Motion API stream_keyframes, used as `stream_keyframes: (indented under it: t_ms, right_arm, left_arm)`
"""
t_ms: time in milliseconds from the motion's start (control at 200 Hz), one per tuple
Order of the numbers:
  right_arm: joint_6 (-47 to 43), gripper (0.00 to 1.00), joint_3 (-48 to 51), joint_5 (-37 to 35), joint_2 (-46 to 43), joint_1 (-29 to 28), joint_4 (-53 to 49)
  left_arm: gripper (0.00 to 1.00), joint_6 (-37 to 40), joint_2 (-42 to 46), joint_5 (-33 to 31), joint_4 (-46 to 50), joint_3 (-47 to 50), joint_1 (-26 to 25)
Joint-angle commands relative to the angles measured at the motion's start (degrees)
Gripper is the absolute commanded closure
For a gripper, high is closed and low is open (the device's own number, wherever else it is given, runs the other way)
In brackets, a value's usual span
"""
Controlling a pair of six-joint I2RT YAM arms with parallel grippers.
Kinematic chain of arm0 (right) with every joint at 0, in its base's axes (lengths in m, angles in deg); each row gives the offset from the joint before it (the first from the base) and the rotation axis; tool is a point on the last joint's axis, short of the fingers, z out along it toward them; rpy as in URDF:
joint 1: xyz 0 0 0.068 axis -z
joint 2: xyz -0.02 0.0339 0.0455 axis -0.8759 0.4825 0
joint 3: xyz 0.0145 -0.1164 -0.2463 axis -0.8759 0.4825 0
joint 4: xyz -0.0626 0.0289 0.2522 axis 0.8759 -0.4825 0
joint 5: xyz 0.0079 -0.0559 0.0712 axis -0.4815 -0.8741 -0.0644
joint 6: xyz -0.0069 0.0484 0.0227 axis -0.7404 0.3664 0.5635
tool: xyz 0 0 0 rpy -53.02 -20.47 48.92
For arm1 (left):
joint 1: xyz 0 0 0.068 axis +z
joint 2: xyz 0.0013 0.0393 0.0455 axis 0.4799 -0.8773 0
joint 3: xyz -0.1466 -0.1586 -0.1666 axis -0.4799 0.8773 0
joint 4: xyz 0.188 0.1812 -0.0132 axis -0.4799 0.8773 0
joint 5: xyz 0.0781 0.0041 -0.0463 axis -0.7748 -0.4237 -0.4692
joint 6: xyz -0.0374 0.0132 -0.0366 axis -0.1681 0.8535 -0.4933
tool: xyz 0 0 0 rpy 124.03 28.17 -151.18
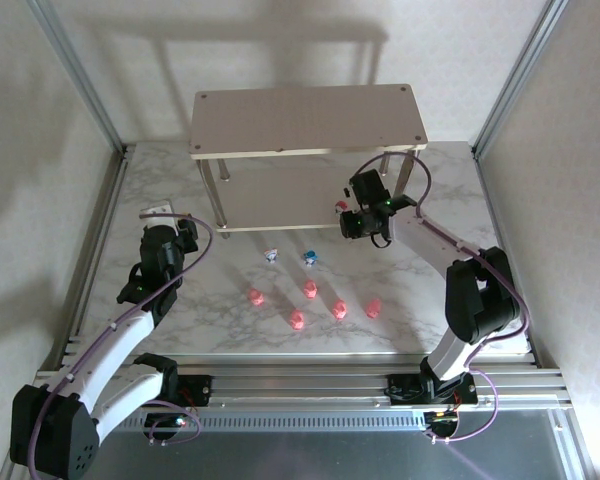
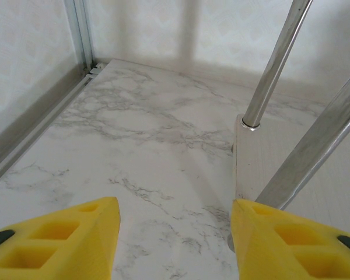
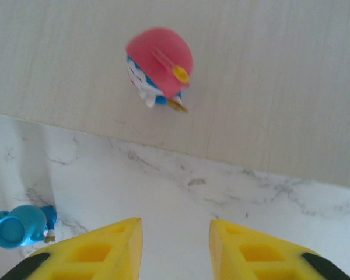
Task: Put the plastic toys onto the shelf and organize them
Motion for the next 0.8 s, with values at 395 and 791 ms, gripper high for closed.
stream_keyframes:
  t_ms: [395,791]
  right_arm:
    - [16.7,0.72,2.6,-0.3,0.6,1.0,1.4]
    - [21.6,0.81,3.3,3.0,2.1,2.3,7.2]
  left_arm:
    - [0.47,0.1,0.4,-1.2,-0.2,-0.8,0.5]
    - [0.47,0.1,0.5,-1.2,-0.5,-0.5,0.5]
